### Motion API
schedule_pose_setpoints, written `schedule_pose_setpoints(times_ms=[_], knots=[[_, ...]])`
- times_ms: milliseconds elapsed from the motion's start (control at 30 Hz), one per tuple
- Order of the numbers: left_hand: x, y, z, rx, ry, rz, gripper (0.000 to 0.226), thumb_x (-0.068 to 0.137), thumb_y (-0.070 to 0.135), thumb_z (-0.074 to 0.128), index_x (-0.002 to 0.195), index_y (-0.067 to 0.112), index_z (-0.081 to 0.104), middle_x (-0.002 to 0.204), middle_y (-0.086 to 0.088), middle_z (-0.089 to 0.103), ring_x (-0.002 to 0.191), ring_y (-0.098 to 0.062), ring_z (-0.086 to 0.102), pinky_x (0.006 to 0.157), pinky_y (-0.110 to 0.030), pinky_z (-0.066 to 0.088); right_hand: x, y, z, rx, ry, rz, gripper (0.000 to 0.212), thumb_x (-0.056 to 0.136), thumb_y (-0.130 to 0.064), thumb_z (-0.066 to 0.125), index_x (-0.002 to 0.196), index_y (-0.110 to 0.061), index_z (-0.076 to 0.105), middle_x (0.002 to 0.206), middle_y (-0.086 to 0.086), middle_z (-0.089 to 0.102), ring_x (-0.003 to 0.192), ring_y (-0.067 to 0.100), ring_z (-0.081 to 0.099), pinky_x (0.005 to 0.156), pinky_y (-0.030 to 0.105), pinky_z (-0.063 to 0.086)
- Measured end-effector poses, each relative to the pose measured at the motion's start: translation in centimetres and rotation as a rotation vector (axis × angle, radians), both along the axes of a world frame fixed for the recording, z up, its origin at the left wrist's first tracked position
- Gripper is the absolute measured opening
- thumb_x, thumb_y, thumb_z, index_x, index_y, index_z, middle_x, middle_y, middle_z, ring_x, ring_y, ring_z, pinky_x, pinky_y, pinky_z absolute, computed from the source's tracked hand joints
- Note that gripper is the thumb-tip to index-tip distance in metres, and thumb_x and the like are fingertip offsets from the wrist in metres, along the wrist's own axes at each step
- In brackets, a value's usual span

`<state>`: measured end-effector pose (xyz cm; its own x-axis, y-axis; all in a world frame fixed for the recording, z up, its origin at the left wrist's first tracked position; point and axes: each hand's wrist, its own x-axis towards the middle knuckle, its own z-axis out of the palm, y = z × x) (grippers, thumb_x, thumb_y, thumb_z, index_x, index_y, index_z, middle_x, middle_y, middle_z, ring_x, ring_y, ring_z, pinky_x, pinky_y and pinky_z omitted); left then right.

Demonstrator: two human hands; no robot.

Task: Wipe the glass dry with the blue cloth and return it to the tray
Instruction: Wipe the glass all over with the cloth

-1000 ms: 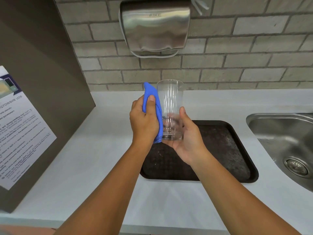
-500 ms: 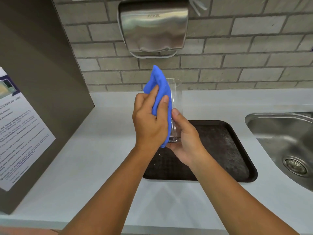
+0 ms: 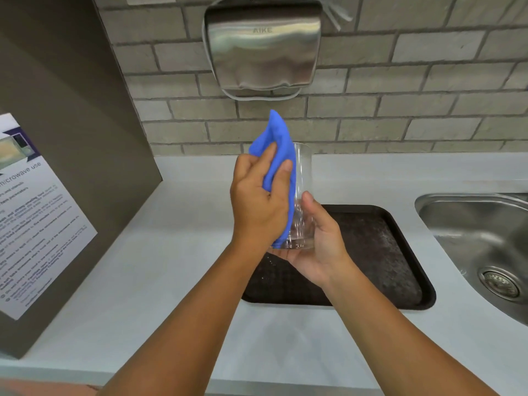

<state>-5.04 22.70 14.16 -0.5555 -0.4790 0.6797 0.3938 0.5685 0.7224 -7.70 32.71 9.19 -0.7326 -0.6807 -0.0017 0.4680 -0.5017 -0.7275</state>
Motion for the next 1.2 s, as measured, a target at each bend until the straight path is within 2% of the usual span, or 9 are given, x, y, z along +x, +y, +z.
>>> schedule_pose_setpoints(times_ms=[67, 133, 267, 467, 633, 767, 867, 1067, 1200], knots=[[-0.4, -0.4, 0.6, 0.139, -0.062, 0.027, 0.016, 0.095, 0.026, 0.057, 0.086, 0.019, 0.069, 0.077, 0.007, 0.048, 0.064, 0.003, 0.052, 0.062, -0.011, 0.041, 0.1, -0.1, 0.0, -0.020, -0.023, 0.016, 0.052, 0.071, -0.051, 0.078, 0.106, -0.013, 0.076, 0.105, 0.014, 0.075, 0.092, 0.033, 0.072, 0.083, 0.049, 0.057], [-1.1, -1.4, 0.6, 0.360, -0.201, 0.037, 0.034, 0.095, 0.028, 0.056, 0.062, 0.021, 0.053, 0.064, 0.005, 0.049, 0.050, 0.002, 0.047, 0.054, -0.018, 0.041, 0.2, 0.0, -0.1, -0.058, -0.051, 0.023, 0.055, 0.072, -0.051, 0.076, 0.107, -0.009, 0.073, 0.100, 0.015, 0.074, 0.088, 0.033, 0.072, 0.078, 0.048, 0.058], [-1.2, -1.9, -0.5, 0.653, -0.385, -0.078, 0.030, 0.094, 0.030, 0.058, 0.070, 0.013, 0.061, 0.074, -0.013, 0.060, 0.067, -0.024, 0.058, 0.066, -0.041, 0.056, 0.1, 0.4, 0.0, -0.058, -0.040, 0.041, 0.064, 0.071, -0.051, 0.077, 0.115, -0.006, 0.068, 0.091, 0.012, 0.072, 0.081, 0.030, 0.072, 0.070, 0.047, 0.058], [-0.9, -1.8, -0.8, 0.511, -0.225, -0.019, 0.030, 0.096, 0.037, 0.053, 0.074, 0.019, 0.062, 0.066, 0.004, 0.058, 0.060, -0.011, 0.056, 0.057, -0.027, 0.051, 0.3, 0.1, -0.1, -0.081, -0.055, 0.039, 0.071, 0.066, -0.050, 0.083, 0.119, -0.006, 0.065, 0.099, 0.015, 0.070, 0.089, 0.032, 0.071, 0.078, 0.050, 0.057], [-0.4, -1.6, -1.4, 0.597, -0.190, -0.052, 0.035, 0.097, 0.036, 0.052, 0.064, 0.022, 0.056, 0.047, 0.016, 0.049, 0.044, -0.001, 0.046, 0.045, -0.015, 0.043, 0.1, 0.0, 0.1, 0.006, -0.044, 0.004, 0.078, 0.067, -0.050, 0.081, 0.127, -0.003, 0.063, 0.115, 0.017, 0.070, 0.099, 0.033, 0.071, 0.083, 0.051, 0.058], [-0.4, -1.9, -2.0, 0.595, -0.151, 0.008, 0.027, 0.097, 0.039, 0.050, 0.079, 0.022, 0.063, 0.071, 0.002, 0.061, 0.059, -0.006, 0.057, 0.055, -0.022, 0.050, 0.2, -0.2, 0.2, 0.126, 0.000, -0.145, 0.067, 0.074, -0.049, 0.073, 0.120, -0.002, 0.068, 0.115, 0.020, 0.072, 0.098, 0.035, 0.072, 0.080, 0.050, 0.060], [-0.4, -1.6, -1.8, 0.508, -0.111, 0.086, 0.017, 0.098, 0.037, 0.049, 0.090, 0.029, 0.062, 0.093, -0.004, 0.063, 0.070, -0.001, 0.061, 0.061, -0.012, 0.049, 0.4, -0.3, 0.3, 0.189, 0.028, -0.169, 0.060, 0.082, -0.053, 0.063, 0.117, -0.004, 0.069, 0.106, 0.016, 0.075, 0.092, 0.030, 0.074, 0.074, 0.044, 0.060], [-0.1, -0.5, -1.4, 0.360, -0.040, 0.124, 0.016, 0.099, 0.030, 0.049, 0.098, 0.022, 0.063, 0.089, 0.005, 0.051, 0.073, 0.013, 0.055, 0.063, -0.003, 0.043, 0.8, -0.8, 0.7, 0.271, 0.169, -0.229, 0.056, 0.057, -0.051, 0.083, 0.098, -0.014, 0.073, 0.090, 0.010, 0.077, 0.081, 0.027, 0.074, 0.065, 0.039, 0.060], [0.0, -0.1, -0.8, 0.339, -0.052, 0.087, 0.012, 0.097, 0.030, 0.052, 0.088, 0.031, 0.060, 0.091, 0.000, 0.053, 0.071, 0.011, 0.055, 0.064, -0.004, 0.043, 1.0, -0.6, 0.5, 0.257, 0.121, -0.308, 0.074, 0.056, -0.050, 0.085, 0.113, -0.006, 0.066, 0.101, 0.015, 0.074, 0.086, 0.030, 0.074, 0.071, 0.046, 0.062]])
